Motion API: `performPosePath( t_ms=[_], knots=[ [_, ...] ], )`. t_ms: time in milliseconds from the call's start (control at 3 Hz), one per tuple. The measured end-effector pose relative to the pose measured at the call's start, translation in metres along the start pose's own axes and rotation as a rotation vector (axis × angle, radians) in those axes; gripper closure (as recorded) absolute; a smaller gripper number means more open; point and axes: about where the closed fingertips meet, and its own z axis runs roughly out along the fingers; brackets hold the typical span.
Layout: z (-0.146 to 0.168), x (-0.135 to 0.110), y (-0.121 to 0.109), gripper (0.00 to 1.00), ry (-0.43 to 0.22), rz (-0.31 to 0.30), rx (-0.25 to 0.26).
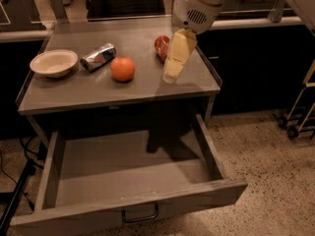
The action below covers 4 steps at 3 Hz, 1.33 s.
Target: Place orange into top drawer
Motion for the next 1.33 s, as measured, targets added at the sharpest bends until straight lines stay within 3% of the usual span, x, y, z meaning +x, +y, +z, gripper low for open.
performPosePath(
  t_ms=[333, 667, 1000, 1333],
  knots=[
    [0.018, -0.043, -0.012, 0.0, -0.091, -0.023, -0.017],
    [0.018, -0.043, -0.012, 0.0, -0.092, -0.023, -0.017],
    [0.031, -0.052, -0.003, 0.0, -0.119, -0.043, -0.056],
    [0.053, -0.076, 0.004, 0.0, -0.165, -0.092, -0.101]
  ],
)
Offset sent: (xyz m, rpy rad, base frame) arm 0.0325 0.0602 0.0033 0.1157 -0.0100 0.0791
